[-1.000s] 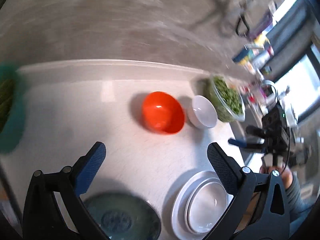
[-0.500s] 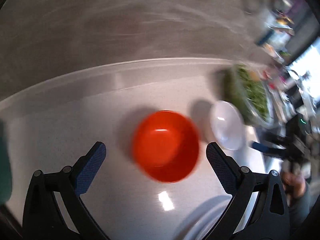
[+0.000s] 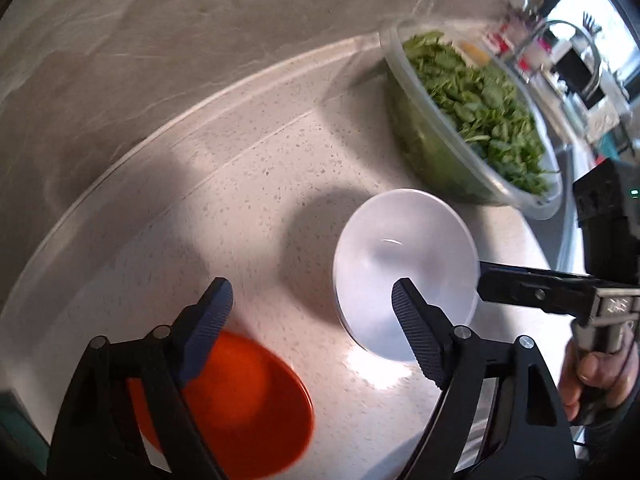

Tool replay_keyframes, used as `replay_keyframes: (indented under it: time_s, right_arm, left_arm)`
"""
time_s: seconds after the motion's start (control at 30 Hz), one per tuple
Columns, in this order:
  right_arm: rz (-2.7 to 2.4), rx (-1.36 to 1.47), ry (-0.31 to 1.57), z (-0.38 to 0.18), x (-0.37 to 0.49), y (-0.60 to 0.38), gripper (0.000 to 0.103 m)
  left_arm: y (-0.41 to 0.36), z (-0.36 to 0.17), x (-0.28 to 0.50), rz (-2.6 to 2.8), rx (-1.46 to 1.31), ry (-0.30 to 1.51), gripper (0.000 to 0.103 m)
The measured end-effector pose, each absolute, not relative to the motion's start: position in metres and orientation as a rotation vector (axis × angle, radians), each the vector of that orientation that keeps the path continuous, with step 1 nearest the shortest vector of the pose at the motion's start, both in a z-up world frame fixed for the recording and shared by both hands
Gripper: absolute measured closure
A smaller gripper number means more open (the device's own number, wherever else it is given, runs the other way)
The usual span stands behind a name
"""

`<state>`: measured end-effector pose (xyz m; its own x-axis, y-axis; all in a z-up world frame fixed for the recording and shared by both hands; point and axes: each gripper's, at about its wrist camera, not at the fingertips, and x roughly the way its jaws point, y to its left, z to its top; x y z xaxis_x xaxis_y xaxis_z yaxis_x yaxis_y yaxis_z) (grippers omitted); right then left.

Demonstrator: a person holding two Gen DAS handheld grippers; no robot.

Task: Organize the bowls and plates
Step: 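Move both grippers to the small white bowl beside the glass bowl of spinach, then close the left gripper on the small white bowl rim while the right gripper closes on it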

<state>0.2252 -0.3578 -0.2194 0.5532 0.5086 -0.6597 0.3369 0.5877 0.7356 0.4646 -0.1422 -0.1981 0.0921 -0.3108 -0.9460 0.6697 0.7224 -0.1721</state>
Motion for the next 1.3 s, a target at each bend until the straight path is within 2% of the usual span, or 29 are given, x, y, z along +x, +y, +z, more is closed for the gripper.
replay_keyframes:
  time_s: [0.03, 0.07, 0.1, 0.13, 0.17, 0.27, 0.33, 0.37, 0.4, 0.43, 0.5, 0.53, 0.67, 1.3]
  right_arm:
    - [0.126, 0.985, 1.023, -0.22, 0.224, -0.359, 0.029]
    - [0.13, 0.987, 1.024, -0.22, 0.225, -0.36, 0.031]
    - [0.131, 0.99, 1.024, -0.221, 0.225, -0.361, 0.036]
    - [0.133, 0.989, 1.024, -0.221, 0.225, -0.362, 0.041]
    - [0.133, 0.985, 1.025, -0.222, 0.225, -0.363, 0.042]
    - [0.127, 0.994, 1.03, -0.225, 0.227, -0.36, 0.044]
    - [0.129, 0.996, 1.033, -0.227, 0.228, -0.36, 0.051]
    - [0.13, 0.994, 1.033, -0.228, 0.227, -0.36, 0.054]
    - [0.136, 0.995, 1.033, -0.228, 0.227, -0.359, 0.06]
    - [0.138, 0.996, 1.032, -0.228, 0.227, -0.36, 0.067]
    - [0.139, 1.0, 1.026, -0.229, 0.226, -0.361, 0.072]
    - [0.14, 1.004, 1.025, -0.229, 0.227, -0.359, 0.076]
    - [0.146, 1.014, 1.014, -0.231, 0.235, -0.359, 0.082]
    - [0.173, 1.057, 0.997, -0.222, 0.225, -0.365, 0.083]
  left_arm:
    - [-0.146, -0.204, 0.465, -0.748, 0.357, 1.291, 0.023]
    - [-0.148, -0.207, 0.467, -0.752, 0.365, 1.299, 0.028]
    - [-0.152, -0.211, 0.468, -0.76, 0.368, 1.31, 0.04]
    - [-0.148, -0.213, 0.469, -0.764, 0.37, 1.316, 0.046]
    - [-0.154, -0.217, 0.469, -0.769, 0.374, 1.323, 0.056]
    - [-0.159, -0.227, 0.47, -0.785, 0.392, 1.34, 0.057]
    - [-0.161, -0.231, 0.47, -0.788, 0.384, 1.347, 0.061]
    - [-0.162, -0.234, 0.471, -0.787, 0.378, 1.353, 0.073]
    - [-0.162, -0.235, 0.472, -0.788, 0.36, 1.361, 0.08]
    - [-0.161, -0.237, 0.473, -0.793, 0.352, 1.366, 0.082]
    - [-0.163, -0.238, 0.471, -0.799, 0.35, 1.367, 0.093]
    - [-0.163, -0.238, 0.472, -0.803, 0.35, 1.37, 0.095]
    - [-0.162, -0.237, 0.47, -0.799, 0.338, 1.376, 0.097]
    - [-0.147, -0.219, 0.457, -0.783, 0.333, 1.366, 0.098]
